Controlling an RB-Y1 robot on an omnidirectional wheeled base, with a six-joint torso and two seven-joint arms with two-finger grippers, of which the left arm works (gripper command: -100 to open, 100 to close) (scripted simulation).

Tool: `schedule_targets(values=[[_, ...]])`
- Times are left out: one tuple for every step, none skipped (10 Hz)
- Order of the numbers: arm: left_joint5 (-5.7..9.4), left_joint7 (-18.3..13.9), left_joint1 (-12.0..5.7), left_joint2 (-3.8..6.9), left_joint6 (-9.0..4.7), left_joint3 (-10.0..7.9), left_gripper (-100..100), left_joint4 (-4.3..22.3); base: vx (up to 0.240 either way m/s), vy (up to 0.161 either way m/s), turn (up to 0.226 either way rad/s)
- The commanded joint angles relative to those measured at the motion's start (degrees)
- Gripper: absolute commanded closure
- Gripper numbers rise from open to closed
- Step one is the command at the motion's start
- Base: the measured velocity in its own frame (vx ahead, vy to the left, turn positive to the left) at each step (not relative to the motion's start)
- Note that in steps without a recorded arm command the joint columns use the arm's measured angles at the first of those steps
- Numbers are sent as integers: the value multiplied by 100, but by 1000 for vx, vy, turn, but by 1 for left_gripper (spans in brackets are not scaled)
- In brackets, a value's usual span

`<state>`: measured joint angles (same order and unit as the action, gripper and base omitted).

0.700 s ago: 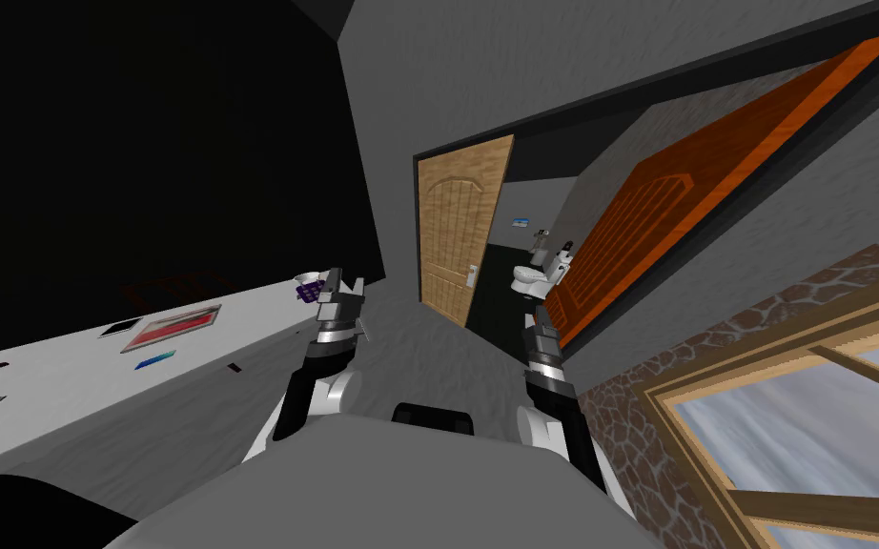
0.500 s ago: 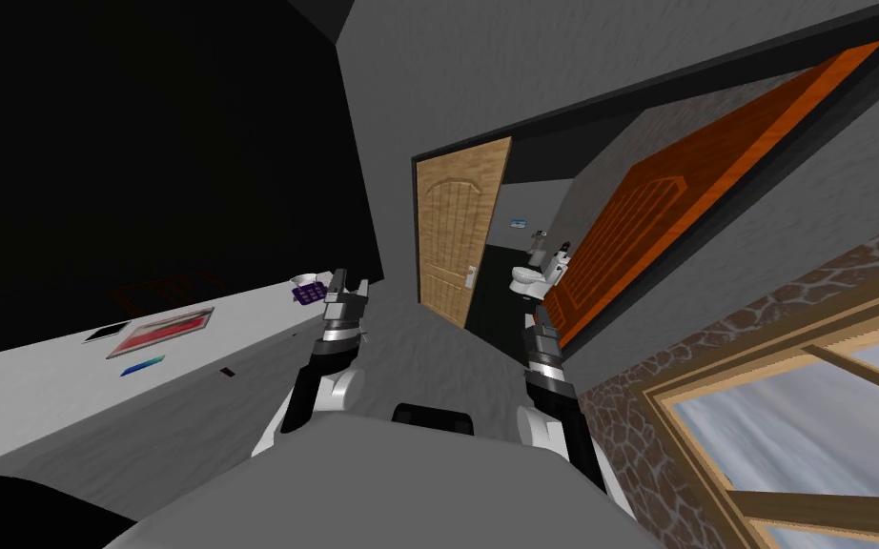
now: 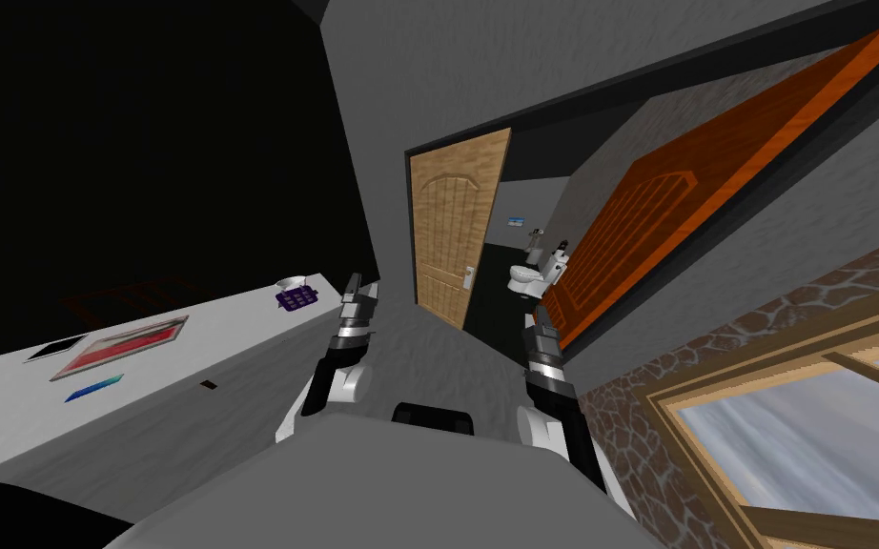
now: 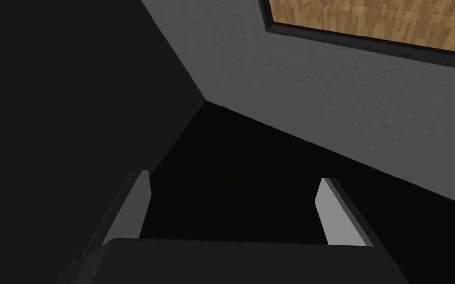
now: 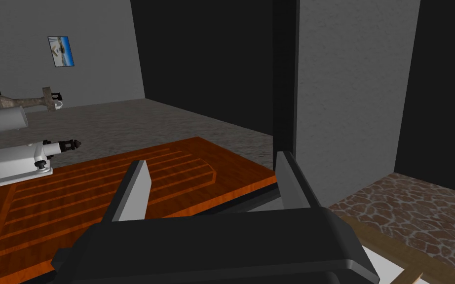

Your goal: Push the door open

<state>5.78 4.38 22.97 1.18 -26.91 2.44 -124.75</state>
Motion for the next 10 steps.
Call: schedule_targets(values=[[31,28,-143,26,19,36,-100,223,89,-3,-55],[52,42,-229,46,25,59,-100,373,87,6,-47],[74,56,-315,66,32,81,-100,523,74,-9,-54],[98,71,-409,84,39,106,-100,687,75,-11,-54],[123,87,-509,100,46,132,-100,861,106,-14,-54],[148,103,-608,117,53,158,-100,996,120,-17,-67],[174,119,-708,134,61,184,-100,1174,104,-6,-52],[201,137,-818,147,69,213,-100,1349,94,-1,-63],[201,137,-818,147,69,213,-100,1400,60,2,-22],[229,155,-928,159,77,242,-100,1592,57,-6,-35]])
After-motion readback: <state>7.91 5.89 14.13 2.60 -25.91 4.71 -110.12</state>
